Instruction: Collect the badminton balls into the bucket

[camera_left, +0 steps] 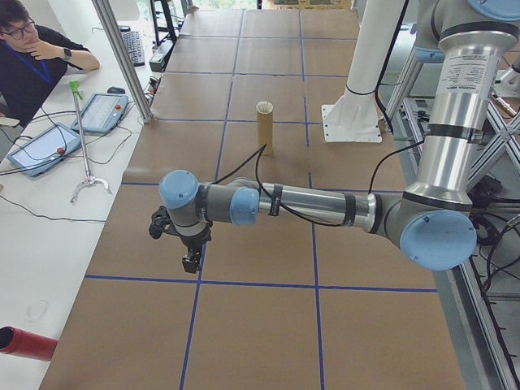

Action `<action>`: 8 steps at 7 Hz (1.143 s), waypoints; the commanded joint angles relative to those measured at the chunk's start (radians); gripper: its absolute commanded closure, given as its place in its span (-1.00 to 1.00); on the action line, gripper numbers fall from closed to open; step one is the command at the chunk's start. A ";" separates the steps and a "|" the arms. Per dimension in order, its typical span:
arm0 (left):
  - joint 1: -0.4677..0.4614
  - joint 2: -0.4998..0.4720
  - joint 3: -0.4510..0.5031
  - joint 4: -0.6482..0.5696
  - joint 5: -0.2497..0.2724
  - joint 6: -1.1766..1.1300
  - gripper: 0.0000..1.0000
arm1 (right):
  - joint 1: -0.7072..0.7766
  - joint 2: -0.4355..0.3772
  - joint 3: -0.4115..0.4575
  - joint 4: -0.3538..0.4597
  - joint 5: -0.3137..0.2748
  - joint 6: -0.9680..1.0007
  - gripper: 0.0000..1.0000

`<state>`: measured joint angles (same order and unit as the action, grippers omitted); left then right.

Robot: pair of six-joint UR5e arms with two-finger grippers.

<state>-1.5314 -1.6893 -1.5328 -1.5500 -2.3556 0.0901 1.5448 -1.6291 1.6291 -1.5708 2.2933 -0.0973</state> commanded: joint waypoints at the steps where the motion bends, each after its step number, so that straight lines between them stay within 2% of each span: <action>1: -0.003 0.039 0.017 -0.016 -0.011 -0.009 -1.00 | 0.000 0.000 0.000 0.000 0.000 -0.001 -1.00; 8: -0.003 0.042 -0.023 -0.009 -0.007 -0.010 -1.00 | 0.000 0.000 0.000 0.000 0.000 0.001 -1.00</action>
<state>-1.5337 -1.6481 -1.5457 -1.5592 -2.3621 0.0799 1.5447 -1.6291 1.6291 -1.5708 2.2933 -0.0966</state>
